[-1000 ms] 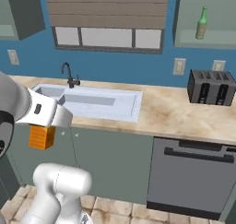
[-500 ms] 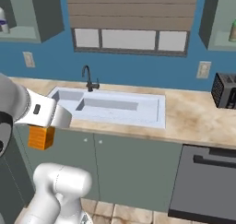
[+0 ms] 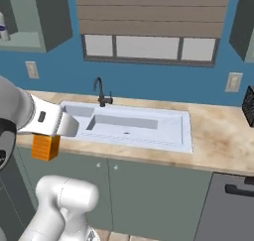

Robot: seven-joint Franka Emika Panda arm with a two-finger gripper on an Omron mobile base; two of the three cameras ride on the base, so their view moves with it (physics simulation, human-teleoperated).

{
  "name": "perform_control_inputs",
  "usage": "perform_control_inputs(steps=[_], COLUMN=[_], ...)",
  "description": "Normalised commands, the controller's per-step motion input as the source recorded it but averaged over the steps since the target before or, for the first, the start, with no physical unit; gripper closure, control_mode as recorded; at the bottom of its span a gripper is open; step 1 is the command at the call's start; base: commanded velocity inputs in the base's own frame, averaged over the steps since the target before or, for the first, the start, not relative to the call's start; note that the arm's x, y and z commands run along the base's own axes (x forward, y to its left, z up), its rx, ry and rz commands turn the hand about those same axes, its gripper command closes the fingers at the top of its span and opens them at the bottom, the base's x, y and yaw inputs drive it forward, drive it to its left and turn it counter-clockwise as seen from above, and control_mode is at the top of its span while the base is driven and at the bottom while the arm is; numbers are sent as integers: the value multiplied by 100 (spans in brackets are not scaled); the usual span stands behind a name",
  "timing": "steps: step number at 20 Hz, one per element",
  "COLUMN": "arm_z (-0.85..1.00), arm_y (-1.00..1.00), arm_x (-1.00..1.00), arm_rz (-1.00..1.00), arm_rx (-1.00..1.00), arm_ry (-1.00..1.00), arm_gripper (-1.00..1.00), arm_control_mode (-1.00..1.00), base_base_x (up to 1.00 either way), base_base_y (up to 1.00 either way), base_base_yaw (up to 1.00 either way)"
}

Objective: Sort all alcoholic drinks to one cabinet, and non-alcoholic drinks to the other.

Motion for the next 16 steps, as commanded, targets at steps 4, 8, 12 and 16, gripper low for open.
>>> perform_control_inputs(steps=[4,8,12,16], arm_z=[0,0,0,0], arm_y=[0,0,0,0], arm_x=[0,0,0,0], arm_rz=[0,0,0,0], arm_rx=[0,0,0,0], arm_ry=[0,0,0,0], arm_gripper=[100,100,100,100], arm_control_mode=[100,100,100,100], base_base_x=[30,39,54,74], base_base_y=[61,58,44,31], base_base_yaw=[0,0,0,0])
